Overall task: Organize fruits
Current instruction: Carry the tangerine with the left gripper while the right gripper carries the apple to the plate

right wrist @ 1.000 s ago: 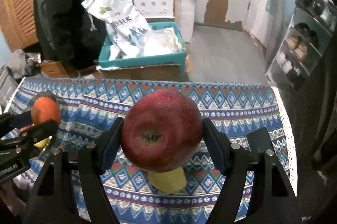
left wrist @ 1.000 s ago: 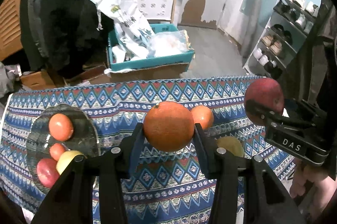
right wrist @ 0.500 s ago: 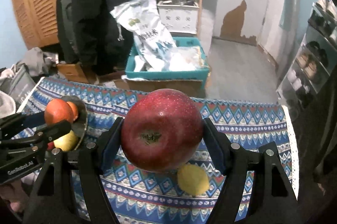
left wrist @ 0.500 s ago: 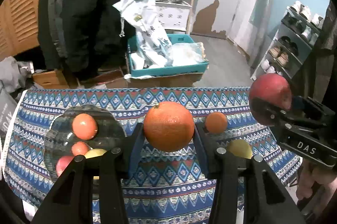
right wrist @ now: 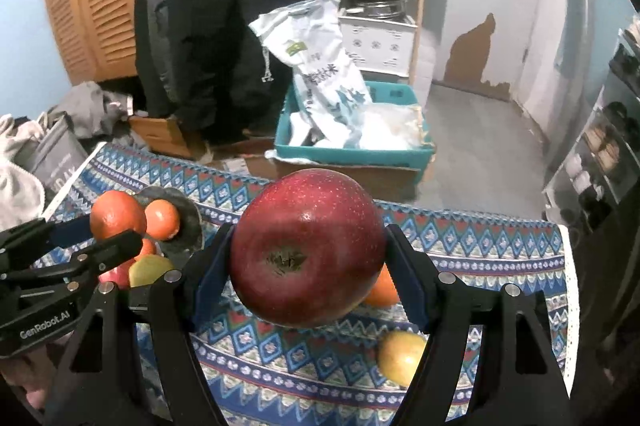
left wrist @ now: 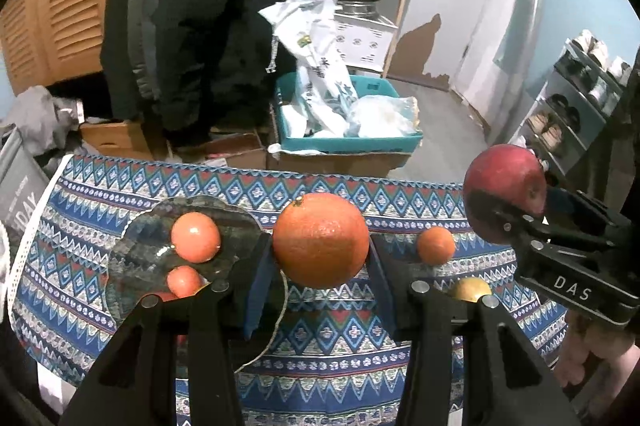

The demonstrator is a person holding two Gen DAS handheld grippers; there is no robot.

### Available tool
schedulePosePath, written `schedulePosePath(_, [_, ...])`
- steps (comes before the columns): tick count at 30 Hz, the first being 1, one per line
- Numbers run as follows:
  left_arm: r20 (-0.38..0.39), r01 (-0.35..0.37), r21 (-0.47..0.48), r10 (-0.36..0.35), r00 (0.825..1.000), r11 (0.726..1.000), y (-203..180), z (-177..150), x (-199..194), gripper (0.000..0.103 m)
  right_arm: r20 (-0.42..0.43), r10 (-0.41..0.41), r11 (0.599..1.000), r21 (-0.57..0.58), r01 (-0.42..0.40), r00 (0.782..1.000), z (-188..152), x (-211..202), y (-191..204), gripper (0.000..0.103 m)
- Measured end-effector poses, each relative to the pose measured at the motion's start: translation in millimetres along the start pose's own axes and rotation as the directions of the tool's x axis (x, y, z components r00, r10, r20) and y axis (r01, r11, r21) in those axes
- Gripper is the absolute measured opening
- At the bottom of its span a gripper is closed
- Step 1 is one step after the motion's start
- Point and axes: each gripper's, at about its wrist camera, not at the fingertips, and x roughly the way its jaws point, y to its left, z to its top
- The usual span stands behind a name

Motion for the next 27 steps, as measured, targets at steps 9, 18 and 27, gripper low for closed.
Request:
schedulePosePath(9, [-0.005,-0.038,-0.072,0.038,0.999,0.997,42,-1,1,0.047,-0.035,0.048,0.998,-0.025,-0.049,0.998,11,25,31,0.074])
schedulePosePath(18, [-0.027,-0.1,-0.138,0.097,0.995,0.985,92,-6,7,0.047,-0.084,0.086,0.993,-0.071,-0.092,0.993,17,58,72,0.074])
schedulePosePath(27, [-0.062,-0.158,-0.194,0.149,0.987,0.968,136,-17,18,0.047,-0.147,0.132,0.983,-0.11,-0.149,0.98,18,94,116,0.074])
